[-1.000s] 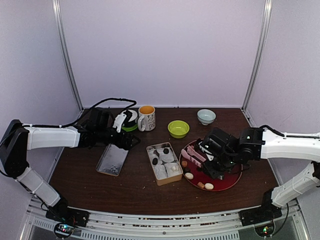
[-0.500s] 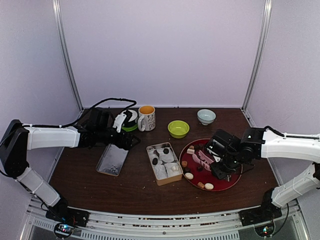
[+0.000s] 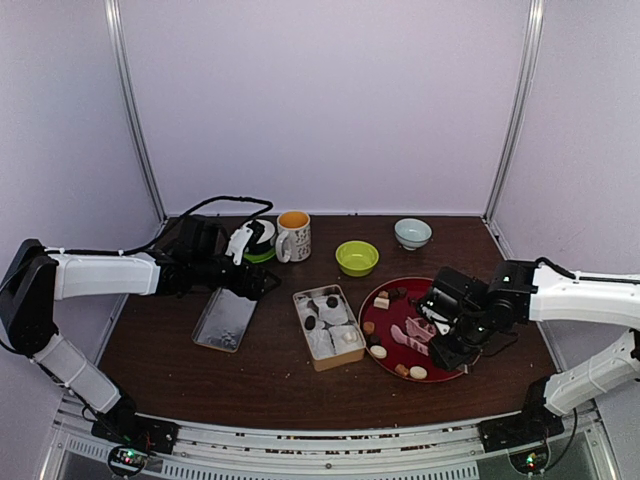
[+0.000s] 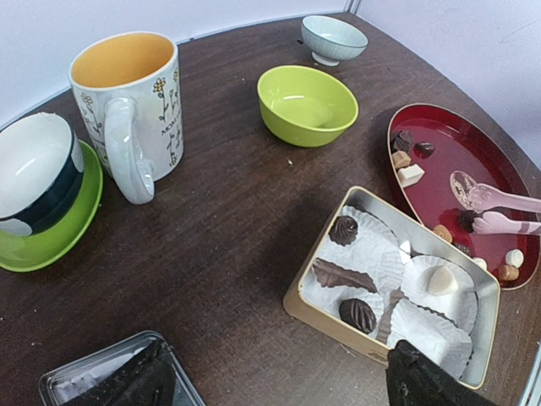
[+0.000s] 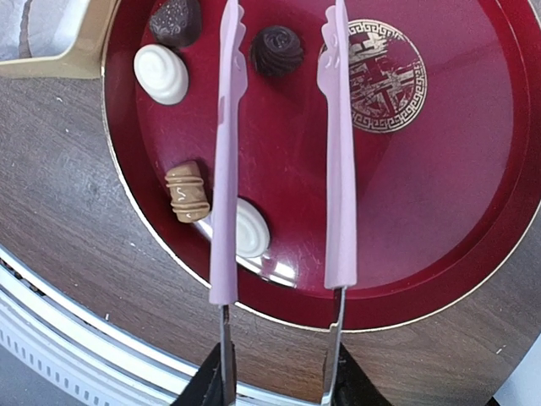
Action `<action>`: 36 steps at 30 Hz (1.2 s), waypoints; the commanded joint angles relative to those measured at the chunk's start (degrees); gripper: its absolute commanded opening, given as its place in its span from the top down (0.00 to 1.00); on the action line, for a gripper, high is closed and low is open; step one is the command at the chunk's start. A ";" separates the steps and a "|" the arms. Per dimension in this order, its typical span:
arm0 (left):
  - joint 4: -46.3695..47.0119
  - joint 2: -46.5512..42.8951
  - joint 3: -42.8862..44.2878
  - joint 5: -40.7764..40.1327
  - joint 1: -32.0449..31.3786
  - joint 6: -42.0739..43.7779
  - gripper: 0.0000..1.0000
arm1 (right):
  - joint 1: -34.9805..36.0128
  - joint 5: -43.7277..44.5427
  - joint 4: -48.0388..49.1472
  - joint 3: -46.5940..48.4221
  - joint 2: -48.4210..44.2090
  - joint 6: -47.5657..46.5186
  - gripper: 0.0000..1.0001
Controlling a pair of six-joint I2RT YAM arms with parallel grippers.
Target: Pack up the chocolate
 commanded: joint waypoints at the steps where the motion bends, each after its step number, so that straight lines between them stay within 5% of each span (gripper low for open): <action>1: 1.24 -0.39 0.10 -0.08 -0.08 0.57 0.11 | -0.21 -0.41 1.34 -1.23 0.64 0.89 0.65; 36: 1.11 -0.58 0.09 -0.25 -0.08 0.64 0.11 | -0.15 0.89 0.88 4.17 -1.82 -1.57 0.78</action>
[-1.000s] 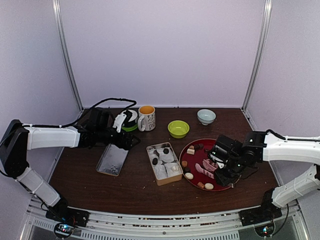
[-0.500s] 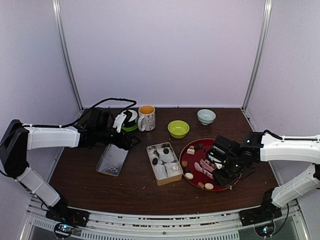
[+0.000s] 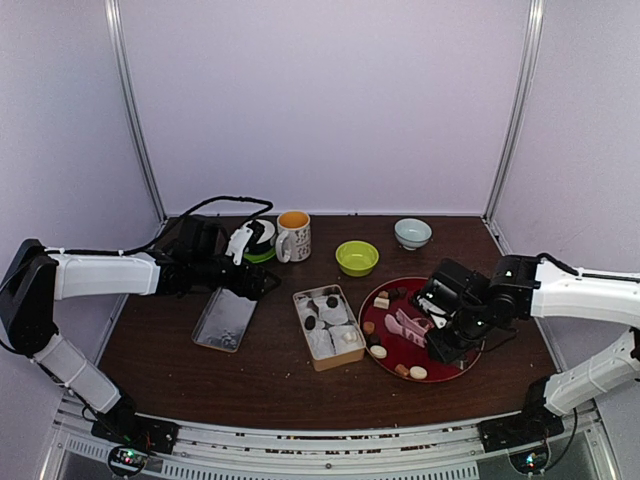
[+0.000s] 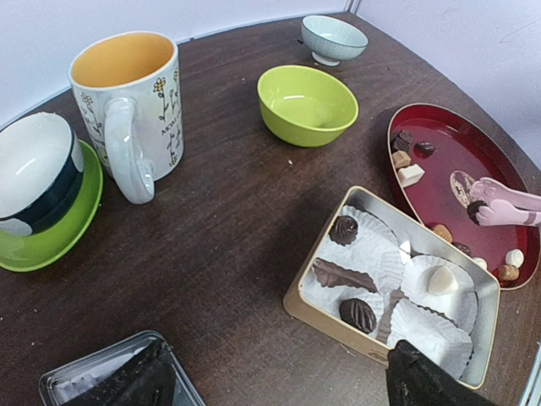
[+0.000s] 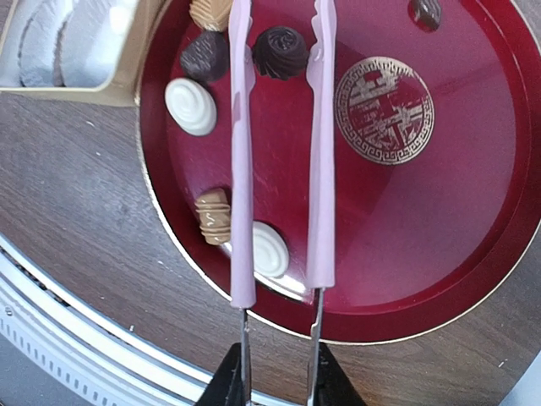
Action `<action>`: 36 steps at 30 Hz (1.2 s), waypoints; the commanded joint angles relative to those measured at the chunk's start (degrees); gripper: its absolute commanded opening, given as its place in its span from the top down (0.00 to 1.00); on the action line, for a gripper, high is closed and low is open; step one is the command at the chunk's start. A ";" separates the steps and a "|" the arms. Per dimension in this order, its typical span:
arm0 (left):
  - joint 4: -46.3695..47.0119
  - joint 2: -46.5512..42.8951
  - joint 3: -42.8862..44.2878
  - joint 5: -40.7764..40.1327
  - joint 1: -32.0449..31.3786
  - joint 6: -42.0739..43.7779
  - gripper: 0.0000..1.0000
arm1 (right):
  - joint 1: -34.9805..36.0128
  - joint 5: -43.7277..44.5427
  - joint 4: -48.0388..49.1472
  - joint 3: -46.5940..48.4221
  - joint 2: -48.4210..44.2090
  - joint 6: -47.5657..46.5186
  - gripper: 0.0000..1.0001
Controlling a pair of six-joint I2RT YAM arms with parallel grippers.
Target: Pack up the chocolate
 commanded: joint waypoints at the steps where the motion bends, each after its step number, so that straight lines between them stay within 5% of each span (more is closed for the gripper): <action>1: 1.15 -0.58 0.10 -0.33 -0.09 0.67 0.11 | -0.19 1.44 -0.79 2.71 -2.47 -1.29 0.78; 14: 1.11 -0.43 0.19 -0.36 -0.01 0.75 0.11 | 4.71 -7.11 8.37 6.62 -3.84 -4.43 0.79; 36: 0.81 -0.99 -0.03 -0.43 -0.02 0.90 0.11 | 10.58 -8.88 12.92 12.81 11.99 -8.85 0.76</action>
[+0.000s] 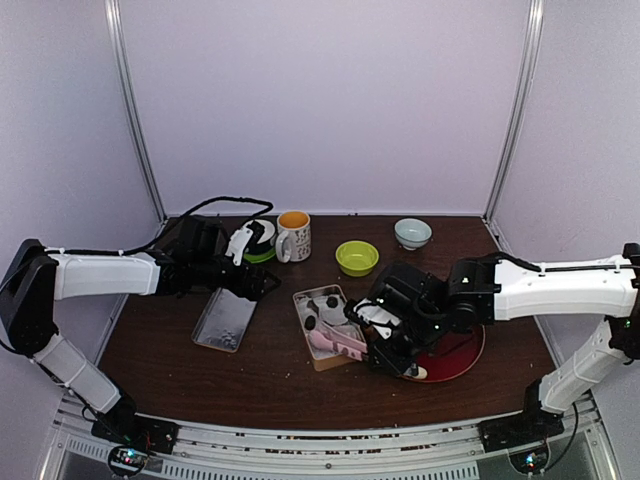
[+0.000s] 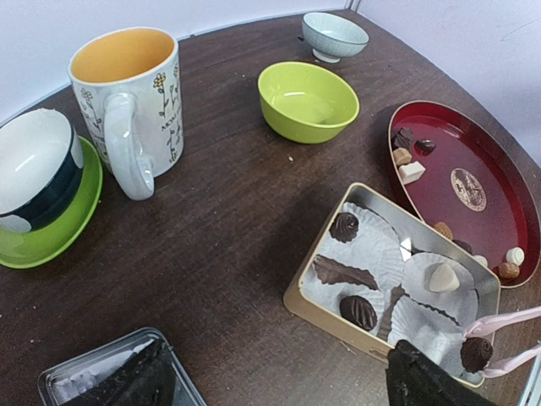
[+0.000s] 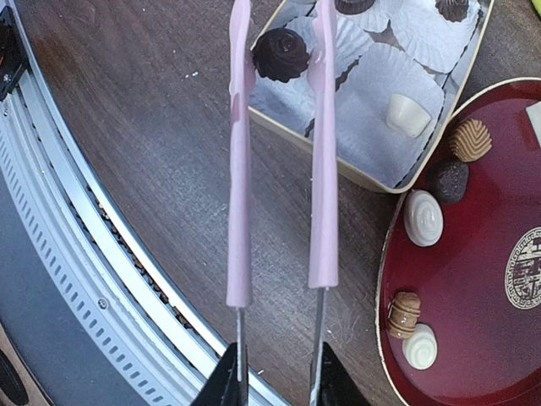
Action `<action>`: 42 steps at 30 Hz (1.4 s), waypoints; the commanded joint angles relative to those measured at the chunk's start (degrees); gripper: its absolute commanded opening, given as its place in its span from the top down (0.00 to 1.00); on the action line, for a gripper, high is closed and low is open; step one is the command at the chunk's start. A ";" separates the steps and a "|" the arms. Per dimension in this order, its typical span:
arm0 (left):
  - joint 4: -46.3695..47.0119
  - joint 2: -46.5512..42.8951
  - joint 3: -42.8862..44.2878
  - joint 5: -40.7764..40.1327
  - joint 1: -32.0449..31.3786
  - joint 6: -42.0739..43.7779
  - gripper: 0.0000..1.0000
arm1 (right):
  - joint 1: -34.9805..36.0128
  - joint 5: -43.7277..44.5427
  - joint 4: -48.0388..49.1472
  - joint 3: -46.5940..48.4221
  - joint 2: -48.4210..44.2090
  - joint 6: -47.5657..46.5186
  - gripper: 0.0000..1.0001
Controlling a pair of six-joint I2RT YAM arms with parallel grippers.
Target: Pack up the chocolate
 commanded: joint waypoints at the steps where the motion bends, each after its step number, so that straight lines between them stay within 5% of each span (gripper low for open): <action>1: 1.24 -1.00 0.01 -0.39 -0.08 0.95 0.11 | 0.30 0.21 1.78 2.09 0.01 -1.01 0.74; 16: 1.36 -0.85 0.05 -0.47 -0.01 0.92 0.11 | 0.30 2.05 1.02 2.47 0.09 -1.31 0.66; 24: 1.37 -1.00 0.01 -0.41 -0.01 0.83 0.11 | -0.12 10.49 -0.53 2.13 -1.64 1.08 0.67; 42: 0.93 -0.55 0.30 -1.44 -0.03 0.67 0.11 | -11.25 21.73 -1.08 -13.44 -11.66 12.47 0.68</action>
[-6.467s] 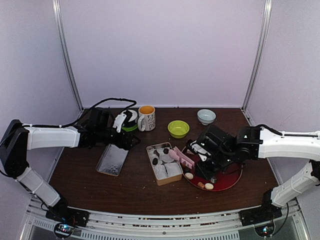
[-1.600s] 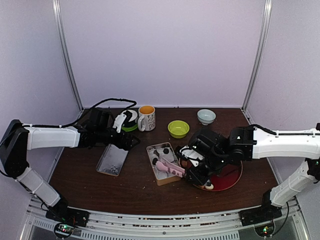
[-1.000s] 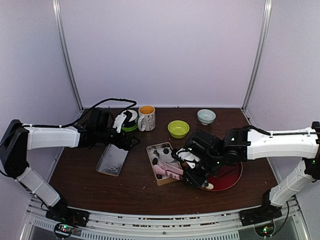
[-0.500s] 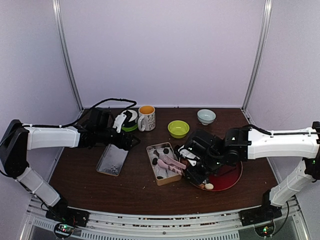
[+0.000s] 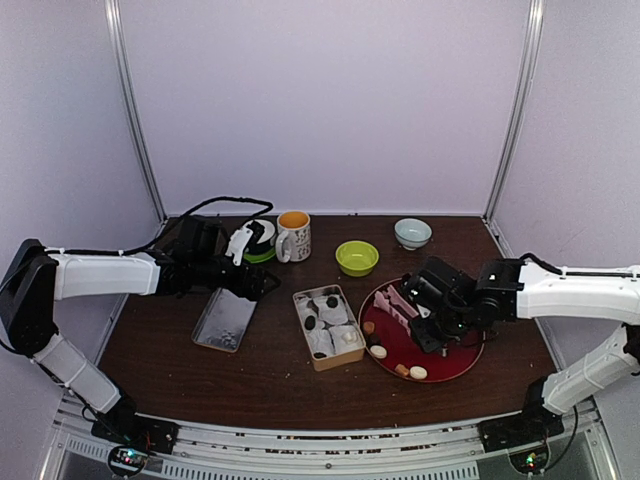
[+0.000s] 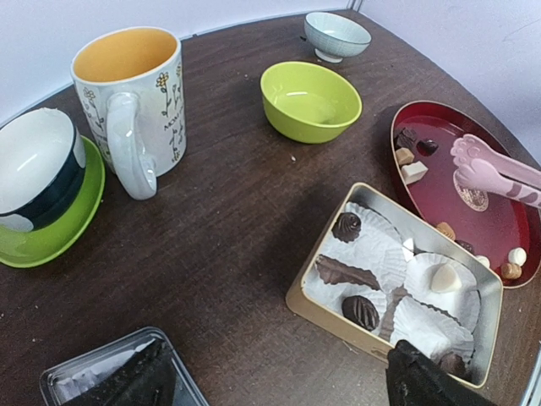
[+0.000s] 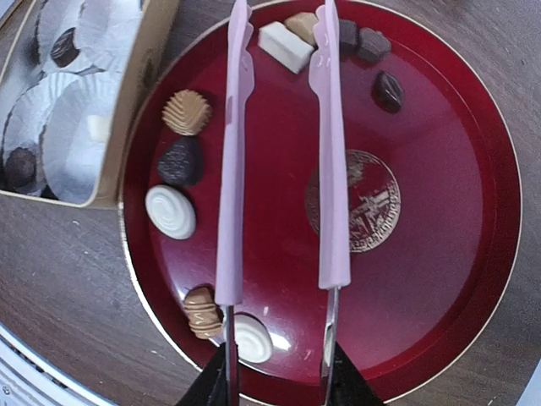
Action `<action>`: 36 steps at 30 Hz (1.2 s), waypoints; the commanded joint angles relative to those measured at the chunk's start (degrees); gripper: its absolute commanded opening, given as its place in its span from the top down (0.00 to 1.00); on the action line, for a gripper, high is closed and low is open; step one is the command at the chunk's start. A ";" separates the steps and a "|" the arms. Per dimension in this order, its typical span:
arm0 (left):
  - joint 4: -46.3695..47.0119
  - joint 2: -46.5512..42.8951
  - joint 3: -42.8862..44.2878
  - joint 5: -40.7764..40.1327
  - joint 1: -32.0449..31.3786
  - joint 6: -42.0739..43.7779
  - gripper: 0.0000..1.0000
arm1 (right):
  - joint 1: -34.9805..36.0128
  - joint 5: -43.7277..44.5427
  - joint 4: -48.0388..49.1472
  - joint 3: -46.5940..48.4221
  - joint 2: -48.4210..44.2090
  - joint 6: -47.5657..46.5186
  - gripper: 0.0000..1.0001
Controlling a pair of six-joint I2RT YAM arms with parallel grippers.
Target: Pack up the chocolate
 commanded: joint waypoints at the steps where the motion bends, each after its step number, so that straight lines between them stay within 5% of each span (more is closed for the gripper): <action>1: 0.80 -0.41 0.42 -1.37 -0.01 0.60 0.11 | -2.71 3.56 -0.58 -4.65 -4.21 4.65 0.68; 13: -0.44 0.80 1.25 -3.33 -0.09 0.55 0.11 | -8.02 4.49 2.81 -16.77 -10.57 10.61 0.67; 16: -1.81 1.59 1.88 -6.02 -0.06 0.43 0.11 | -8.52 2.70 3.84 -17.72 -10.50 11.13 0.60; 28: -3.98 -1.44 0.23 -15.18 1.25 -3.15 0.06 | -8.61 3.48 4.14 -14.83 -11.12 10.05 0.52; 36: -10.48 -8.01 -3.23 -21.66 8.23 -9.13 0.02 | -8.61 1.28 14.16 -10.77 -12.93 4.49 0.51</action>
